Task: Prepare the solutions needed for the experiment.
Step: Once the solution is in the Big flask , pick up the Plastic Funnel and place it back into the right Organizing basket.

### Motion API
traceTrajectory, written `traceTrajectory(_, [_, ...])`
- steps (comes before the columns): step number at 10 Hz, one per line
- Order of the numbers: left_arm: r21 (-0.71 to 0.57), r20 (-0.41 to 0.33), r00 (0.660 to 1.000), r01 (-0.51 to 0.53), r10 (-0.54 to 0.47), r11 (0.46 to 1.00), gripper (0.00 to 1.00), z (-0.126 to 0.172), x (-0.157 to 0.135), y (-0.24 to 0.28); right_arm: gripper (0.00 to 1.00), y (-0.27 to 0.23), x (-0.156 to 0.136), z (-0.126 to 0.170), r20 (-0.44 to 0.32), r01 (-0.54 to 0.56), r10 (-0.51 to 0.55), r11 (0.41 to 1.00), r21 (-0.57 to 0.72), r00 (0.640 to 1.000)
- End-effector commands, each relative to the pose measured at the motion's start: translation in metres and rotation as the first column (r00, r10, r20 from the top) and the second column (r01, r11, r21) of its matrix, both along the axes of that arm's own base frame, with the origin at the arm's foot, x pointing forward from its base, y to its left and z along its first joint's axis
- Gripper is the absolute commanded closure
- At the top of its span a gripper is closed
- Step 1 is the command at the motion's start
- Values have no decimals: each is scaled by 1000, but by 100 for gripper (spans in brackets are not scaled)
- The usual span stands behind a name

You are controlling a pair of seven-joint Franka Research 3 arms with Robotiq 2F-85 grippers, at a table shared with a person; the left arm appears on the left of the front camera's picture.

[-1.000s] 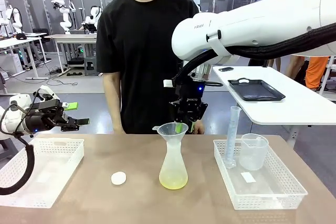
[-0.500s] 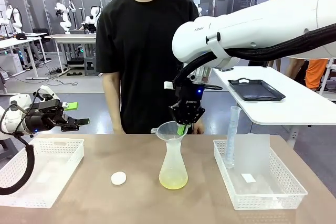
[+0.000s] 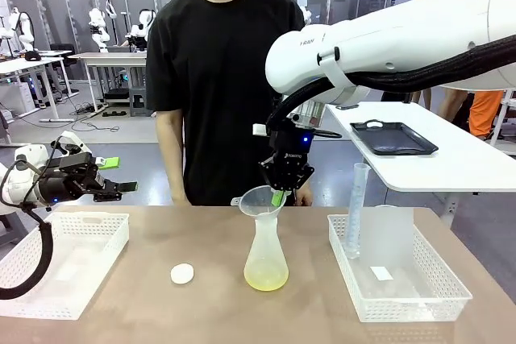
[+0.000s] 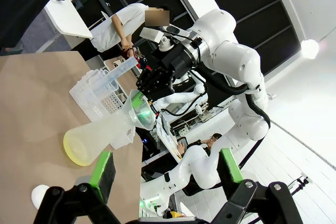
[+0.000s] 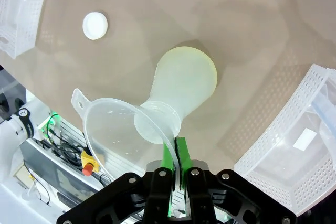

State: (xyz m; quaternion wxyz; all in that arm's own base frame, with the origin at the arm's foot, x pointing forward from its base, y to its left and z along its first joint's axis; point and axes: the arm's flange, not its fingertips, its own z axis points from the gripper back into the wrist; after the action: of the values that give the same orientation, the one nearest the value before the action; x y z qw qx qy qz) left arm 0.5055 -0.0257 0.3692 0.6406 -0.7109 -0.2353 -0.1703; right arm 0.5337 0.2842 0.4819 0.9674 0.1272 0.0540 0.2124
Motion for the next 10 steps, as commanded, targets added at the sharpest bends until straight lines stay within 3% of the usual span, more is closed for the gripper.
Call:
traceTrajectory(1, [22, 5, 1000, 1, -1, 1000, 0, 0, -2, -1, 100, -3, -12, -3, 15, 55, -55, 998, 12, 998])
traceTrajectory(4, [22, 5, 1000, 1, -1, 1000, 0, 0, -2, -1, 100, -8, -20, 12, 14, 58, -58, 998, 10, 998])
traceTrajectory(10, [22, 5, 1000, 1, -1, 1000, 0, 0, -2, -1, 100, -15, -37, 46, 88, 26, -35, 994, 101, 995])
